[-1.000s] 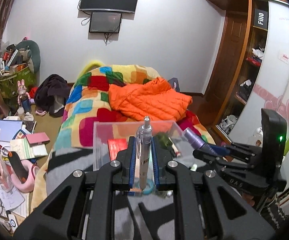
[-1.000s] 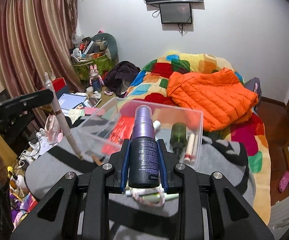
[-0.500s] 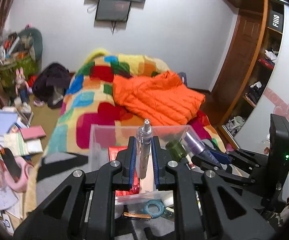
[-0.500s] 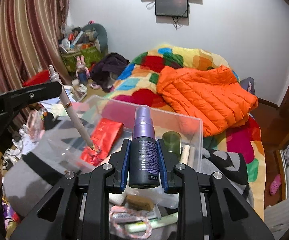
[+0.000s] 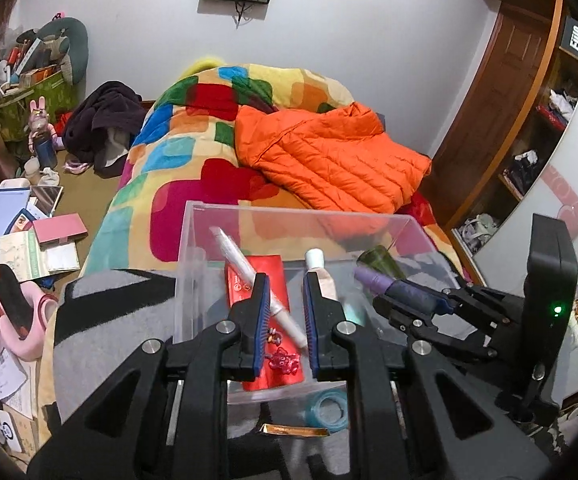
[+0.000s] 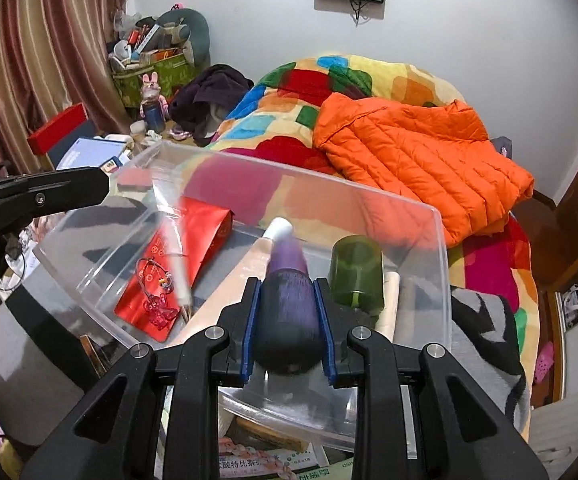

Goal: Organize objects
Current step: 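Carry the white pen and purple spray bottle with both grippers over the box, then open both grippers to drop the pen and spray bottle into the box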

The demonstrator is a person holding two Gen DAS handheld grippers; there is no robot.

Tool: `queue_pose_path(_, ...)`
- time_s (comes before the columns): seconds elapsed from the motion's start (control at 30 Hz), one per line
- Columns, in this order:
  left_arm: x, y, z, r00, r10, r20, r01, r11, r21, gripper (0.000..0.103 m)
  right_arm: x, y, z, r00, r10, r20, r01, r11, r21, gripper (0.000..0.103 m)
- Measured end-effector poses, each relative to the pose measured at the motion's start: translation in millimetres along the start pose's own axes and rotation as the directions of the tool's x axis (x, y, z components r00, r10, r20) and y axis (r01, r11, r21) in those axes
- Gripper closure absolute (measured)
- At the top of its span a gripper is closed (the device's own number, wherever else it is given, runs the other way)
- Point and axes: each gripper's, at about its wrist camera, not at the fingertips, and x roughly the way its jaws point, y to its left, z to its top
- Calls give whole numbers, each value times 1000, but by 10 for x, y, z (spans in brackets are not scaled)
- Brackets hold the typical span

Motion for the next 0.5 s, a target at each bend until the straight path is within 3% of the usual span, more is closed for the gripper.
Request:
queue_pose_path(0.27,-115,-86,-102,1000,25,16,-25,999,28,68,-179,-30,-14,1000,7,27,-7,1000,2,76)
queue_pose_path(0.5,-392,-189,-202,996,60,67,-65,996,69,41,-598,-113,-92,995,19,98,-21,1000,17,58)
